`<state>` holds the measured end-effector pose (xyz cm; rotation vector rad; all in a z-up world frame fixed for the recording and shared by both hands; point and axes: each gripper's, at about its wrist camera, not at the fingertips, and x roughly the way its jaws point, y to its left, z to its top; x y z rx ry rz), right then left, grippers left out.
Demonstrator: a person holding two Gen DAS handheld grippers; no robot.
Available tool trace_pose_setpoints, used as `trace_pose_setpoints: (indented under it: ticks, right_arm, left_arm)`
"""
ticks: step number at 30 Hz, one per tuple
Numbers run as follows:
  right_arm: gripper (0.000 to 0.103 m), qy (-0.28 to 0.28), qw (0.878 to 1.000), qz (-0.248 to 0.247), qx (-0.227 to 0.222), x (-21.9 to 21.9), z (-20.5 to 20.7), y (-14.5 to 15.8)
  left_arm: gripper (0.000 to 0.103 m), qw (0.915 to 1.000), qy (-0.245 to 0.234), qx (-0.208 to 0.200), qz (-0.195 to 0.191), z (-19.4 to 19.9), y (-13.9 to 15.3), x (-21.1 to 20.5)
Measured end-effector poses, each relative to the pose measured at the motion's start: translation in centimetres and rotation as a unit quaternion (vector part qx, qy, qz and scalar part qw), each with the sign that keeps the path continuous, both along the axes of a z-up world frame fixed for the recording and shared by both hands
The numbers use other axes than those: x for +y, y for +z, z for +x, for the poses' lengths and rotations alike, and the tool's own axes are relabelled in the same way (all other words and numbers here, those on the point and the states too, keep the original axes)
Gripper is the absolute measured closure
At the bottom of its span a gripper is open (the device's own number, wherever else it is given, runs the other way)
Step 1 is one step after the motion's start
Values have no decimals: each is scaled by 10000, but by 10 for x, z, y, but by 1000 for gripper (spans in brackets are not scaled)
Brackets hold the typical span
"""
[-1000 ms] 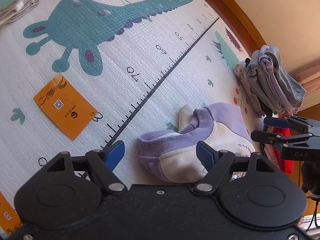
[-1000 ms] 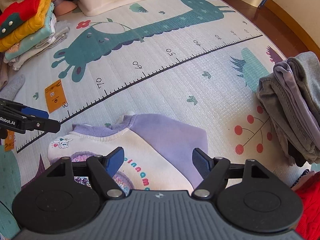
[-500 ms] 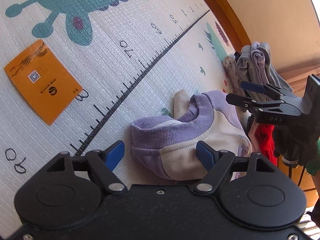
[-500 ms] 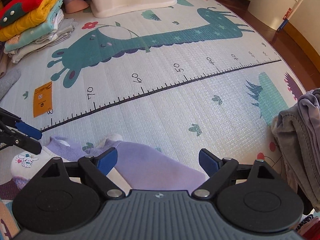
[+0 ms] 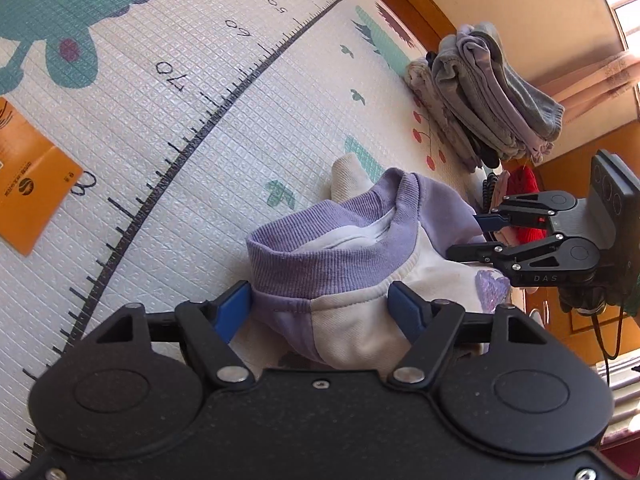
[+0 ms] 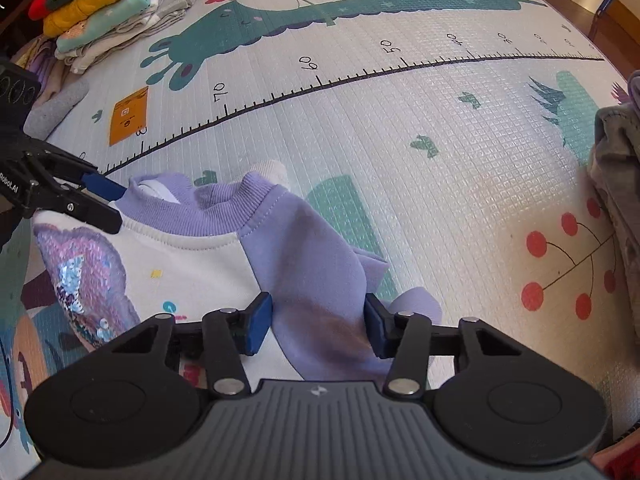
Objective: Fold clothes
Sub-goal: 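Move both tools down to the sweatshirt's lavender sleeve and collar, then grasp the lavender cuff with the right tool while the left tool grasps the collar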
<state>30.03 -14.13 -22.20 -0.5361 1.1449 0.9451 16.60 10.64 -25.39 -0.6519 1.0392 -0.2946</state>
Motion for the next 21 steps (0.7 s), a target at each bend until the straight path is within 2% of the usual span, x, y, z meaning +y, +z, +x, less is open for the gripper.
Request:
trace_pose_setpoints:
  ticks: [3,7,10,14,19,21]
  right_arm:
    - [68,163,9998,-134,-52,-27,-29,5]
    - [69,263,9991,-323,116,-62,-77,6]
    - [69,306,9978,-504,303,-82,-110,3]
    - [67,282,9976,-530,343,-101,-128,12]
    - [62,-280,9993,125,196,-120,-107,43]
    - [57,-478,9981,354,161,-119,-95,48]
  left_arm:
    - [29,9982,-493,-263,237,2,11,-19]
    - [29,9860,-1367,-607,731,2,25,-52]
    - [29,9812,-1633,-732,723,2,28,-59]
    - [29,9833,-1551,-785,546,6,29,-46]
    - [29,9880,-1322,-696,399,17,26,-31]
    - [29,9913,-1183,-517,256,24,18,-25]
